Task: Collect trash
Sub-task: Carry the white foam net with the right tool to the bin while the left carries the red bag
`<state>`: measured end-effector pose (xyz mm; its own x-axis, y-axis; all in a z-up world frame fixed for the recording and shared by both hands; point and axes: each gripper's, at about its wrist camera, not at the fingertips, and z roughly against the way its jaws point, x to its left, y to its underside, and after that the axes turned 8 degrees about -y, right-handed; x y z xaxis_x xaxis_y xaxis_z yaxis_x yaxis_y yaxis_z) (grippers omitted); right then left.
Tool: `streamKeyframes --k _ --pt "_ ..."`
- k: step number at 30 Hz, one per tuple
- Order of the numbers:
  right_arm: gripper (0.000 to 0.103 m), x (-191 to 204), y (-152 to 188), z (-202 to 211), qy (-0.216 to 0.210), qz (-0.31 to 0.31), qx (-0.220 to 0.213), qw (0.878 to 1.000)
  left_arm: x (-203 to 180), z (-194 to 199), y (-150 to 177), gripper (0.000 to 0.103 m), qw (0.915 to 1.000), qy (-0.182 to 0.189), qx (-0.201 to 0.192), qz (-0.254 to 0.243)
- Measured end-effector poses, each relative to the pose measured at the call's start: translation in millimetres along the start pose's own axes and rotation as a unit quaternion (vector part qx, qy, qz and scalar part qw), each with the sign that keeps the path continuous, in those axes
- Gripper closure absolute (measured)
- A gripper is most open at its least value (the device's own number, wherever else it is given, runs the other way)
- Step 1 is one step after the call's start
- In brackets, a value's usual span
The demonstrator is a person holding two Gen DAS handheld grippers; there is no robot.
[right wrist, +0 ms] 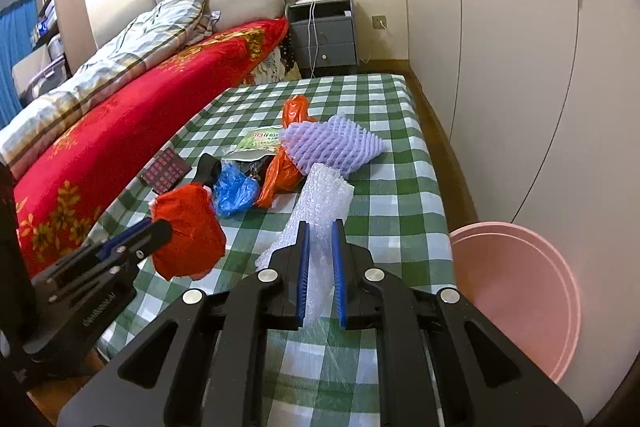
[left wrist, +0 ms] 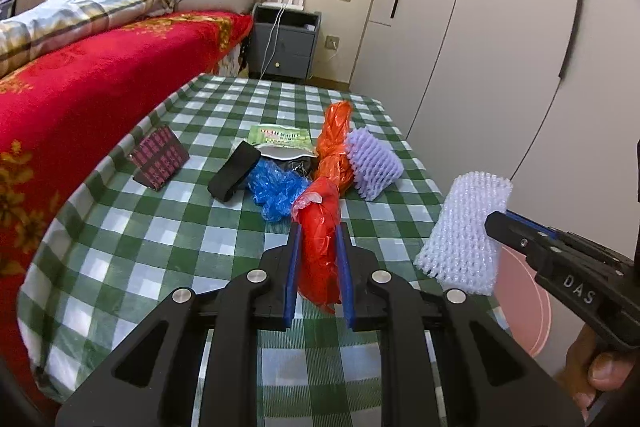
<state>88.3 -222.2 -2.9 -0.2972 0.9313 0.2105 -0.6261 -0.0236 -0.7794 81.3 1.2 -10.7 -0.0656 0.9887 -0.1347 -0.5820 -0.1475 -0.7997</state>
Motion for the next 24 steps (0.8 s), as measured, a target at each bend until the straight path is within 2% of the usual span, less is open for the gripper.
streamKeyframes --k 24 --pt "0.092 9 -15 62 0.003 0.036 -0.029 0.999 -11 28 1 0.086 0.9995 0.023 -0.02 -0.014"
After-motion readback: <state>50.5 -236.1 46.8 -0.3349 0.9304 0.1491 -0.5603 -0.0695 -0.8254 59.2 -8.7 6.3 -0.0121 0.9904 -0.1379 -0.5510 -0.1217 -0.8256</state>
